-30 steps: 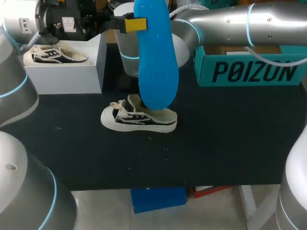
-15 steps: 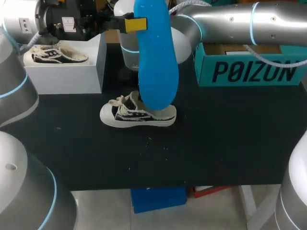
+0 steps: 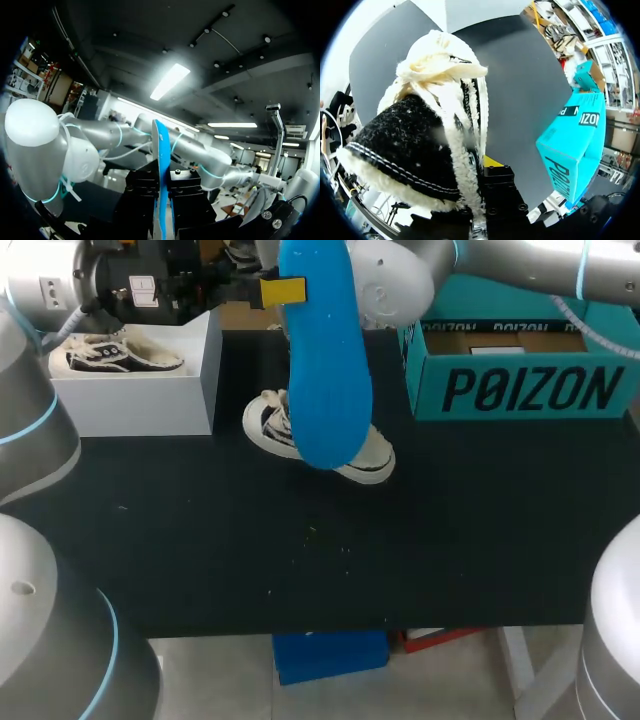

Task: Take the shoe out of the shoebox, open the shoe tongue, remove and reinsert the insole, then place the shoe into the shoebox

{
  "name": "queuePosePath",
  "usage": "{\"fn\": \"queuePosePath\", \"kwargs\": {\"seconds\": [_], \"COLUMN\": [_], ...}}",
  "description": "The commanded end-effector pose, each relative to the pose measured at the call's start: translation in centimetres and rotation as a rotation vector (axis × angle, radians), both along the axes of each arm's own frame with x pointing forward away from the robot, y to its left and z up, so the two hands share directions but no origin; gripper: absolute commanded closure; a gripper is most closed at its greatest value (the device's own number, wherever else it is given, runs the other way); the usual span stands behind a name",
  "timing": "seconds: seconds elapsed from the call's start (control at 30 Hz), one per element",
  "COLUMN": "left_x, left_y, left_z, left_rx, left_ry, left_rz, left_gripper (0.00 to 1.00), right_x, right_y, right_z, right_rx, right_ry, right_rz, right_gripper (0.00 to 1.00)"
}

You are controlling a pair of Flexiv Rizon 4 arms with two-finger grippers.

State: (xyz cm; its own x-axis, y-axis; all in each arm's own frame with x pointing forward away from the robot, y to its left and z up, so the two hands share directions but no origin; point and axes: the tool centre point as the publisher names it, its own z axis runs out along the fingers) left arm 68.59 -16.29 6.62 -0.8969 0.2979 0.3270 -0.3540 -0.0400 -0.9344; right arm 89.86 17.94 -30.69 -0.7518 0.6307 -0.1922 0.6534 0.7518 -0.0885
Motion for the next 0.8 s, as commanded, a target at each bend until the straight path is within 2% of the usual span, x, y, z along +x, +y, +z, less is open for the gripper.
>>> {"fn": "queuePosePath", "kwargs": {"seconds": [0.03,0.23,0.47,0.8], "left_x": [-0.1,-0.1,-0.1,-0.1], "left_y": [0.0,0.0,0.0,0.0], "left_z": [-0.1,-0.1,-0.1,-0.1], "left_rx": [0.0,0.0,0.0,0.0], "left_ry": [-0.001,-0.001,-0.001,-0.001], "left_rz": [0.001,0.001,0.001,0.001], "left_gripper": [1.0,1.0,1.0,1.0], "right_x": [0.8,1.1,1.1,0.1], "right_y": [1.0,0.2,-0.3,0.0], "right_z": [-0.7,-1.9,-2.5,-4.1], "right_rx": [-0.136,-0.116,-0.093,-0.079], "right_ry": [0.035,0.081,0.1,0.101], "right_rz": [-0.749,-0.998,-1.161,-1.233], "right_gripper": [1.0,1.0,1.0,1.0]}}
